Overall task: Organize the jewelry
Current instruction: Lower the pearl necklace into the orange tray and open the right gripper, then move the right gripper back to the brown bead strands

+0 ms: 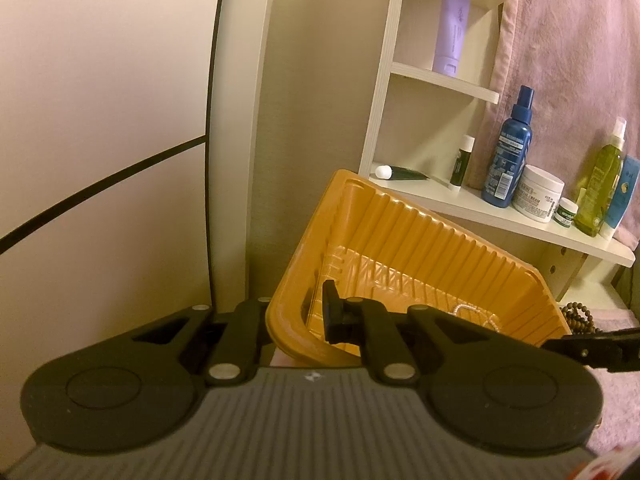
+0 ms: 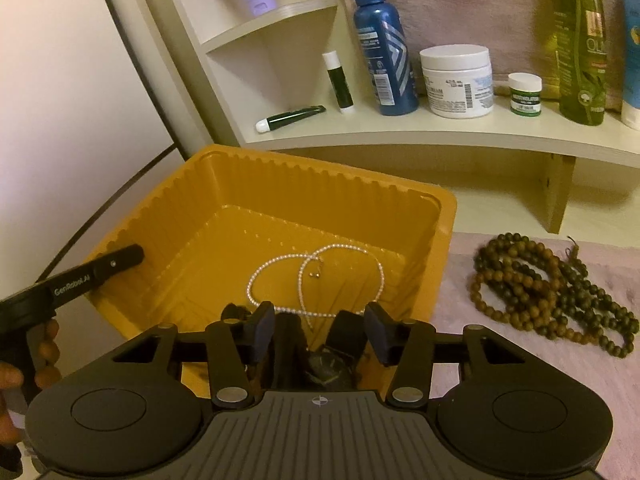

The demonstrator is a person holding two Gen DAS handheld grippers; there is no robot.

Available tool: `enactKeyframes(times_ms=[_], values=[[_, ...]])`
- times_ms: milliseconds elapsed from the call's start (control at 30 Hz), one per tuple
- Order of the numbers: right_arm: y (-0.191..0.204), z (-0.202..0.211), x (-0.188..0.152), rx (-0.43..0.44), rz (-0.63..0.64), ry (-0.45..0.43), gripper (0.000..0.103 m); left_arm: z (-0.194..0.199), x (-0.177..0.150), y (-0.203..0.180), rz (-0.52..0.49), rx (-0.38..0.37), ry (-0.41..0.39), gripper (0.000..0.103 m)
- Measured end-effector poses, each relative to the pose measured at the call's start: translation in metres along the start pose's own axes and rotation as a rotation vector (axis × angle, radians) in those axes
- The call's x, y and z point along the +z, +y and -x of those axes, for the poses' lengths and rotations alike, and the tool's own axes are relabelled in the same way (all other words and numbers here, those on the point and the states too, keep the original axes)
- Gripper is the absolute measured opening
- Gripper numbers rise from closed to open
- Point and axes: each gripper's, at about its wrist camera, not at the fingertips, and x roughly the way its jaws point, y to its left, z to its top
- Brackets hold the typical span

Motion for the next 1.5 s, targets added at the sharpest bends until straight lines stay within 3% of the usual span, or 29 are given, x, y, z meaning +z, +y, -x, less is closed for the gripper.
enactKeyframes(times_ms=[667,1100,1500], values=[[-0.027,0.041,-0.008,-0.043,-0.078,-0.057,0.053,-0.002,0.000,-0.002,-0.014,0.008,0.002,0.010],[-0.085,0.058,-0.037,-0.231,-0.157,-0.039,0.054,0.000,0.000,-0.003,-0.022,0.014,0.004,0.010],[-0.100,0.028,-0.019,-0.303,-0.083,-0.095,0.053,-0.001,0.000,-0.004,-0.022,0.020,0.010,0.010]])
